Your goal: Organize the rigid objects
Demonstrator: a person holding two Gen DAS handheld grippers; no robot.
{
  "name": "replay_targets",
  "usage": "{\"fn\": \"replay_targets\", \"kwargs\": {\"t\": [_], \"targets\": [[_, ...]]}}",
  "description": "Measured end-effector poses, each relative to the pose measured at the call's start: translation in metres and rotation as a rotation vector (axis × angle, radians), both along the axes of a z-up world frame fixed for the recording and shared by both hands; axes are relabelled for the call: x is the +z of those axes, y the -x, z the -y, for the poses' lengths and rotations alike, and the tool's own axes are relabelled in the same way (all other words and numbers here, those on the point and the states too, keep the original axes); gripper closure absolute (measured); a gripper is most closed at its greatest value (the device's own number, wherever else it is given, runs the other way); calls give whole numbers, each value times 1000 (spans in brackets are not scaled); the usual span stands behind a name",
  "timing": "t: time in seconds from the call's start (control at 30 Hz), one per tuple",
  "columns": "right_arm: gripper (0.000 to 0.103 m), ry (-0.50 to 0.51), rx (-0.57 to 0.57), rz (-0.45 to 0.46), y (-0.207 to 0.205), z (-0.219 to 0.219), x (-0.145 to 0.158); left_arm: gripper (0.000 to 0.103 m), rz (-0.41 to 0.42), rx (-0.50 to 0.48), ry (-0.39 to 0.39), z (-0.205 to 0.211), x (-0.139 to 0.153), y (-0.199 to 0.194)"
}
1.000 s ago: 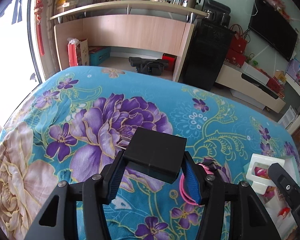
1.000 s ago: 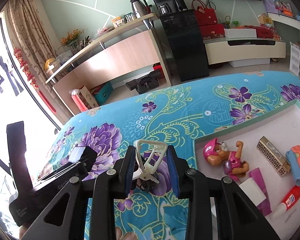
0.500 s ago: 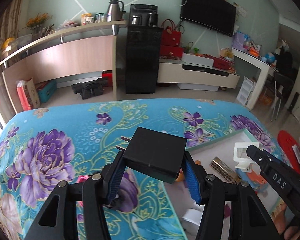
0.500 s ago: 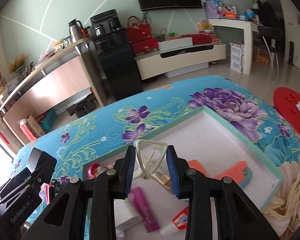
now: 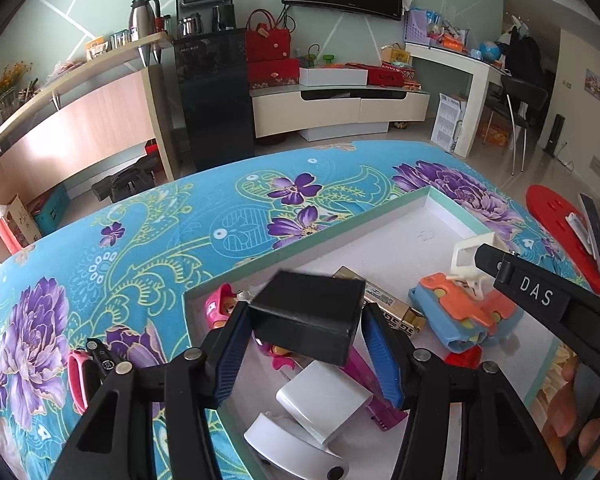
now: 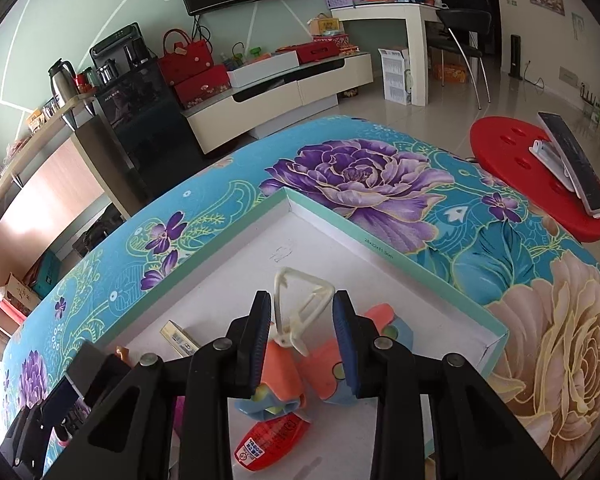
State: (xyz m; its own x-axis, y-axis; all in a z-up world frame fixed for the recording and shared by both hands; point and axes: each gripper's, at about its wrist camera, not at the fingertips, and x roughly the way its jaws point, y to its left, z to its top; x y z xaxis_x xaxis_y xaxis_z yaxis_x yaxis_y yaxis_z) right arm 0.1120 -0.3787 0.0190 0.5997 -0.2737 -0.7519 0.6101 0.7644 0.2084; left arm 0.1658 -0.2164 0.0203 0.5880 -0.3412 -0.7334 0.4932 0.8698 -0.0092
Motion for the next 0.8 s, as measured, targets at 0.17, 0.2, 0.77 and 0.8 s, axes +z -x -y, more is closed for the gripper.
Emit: {"fn": "replay_targets", "kwargs": {"t": [0.17,0.2,0.77,0.8], "targets": [[48,9,27,-30,-3,-5,0,27,-24,-6,-4,0,-2,0],[47,20,33,-30,-3,-7,2,27,-25,0,-14,0,-2,-1],[32,57,152,-102,-18,-35,8,7,-38,313,-1,-101,14,-29],[31,59,157,-107,-19,-38,7,7,-40,346,-1,-110,14,-31]]}}
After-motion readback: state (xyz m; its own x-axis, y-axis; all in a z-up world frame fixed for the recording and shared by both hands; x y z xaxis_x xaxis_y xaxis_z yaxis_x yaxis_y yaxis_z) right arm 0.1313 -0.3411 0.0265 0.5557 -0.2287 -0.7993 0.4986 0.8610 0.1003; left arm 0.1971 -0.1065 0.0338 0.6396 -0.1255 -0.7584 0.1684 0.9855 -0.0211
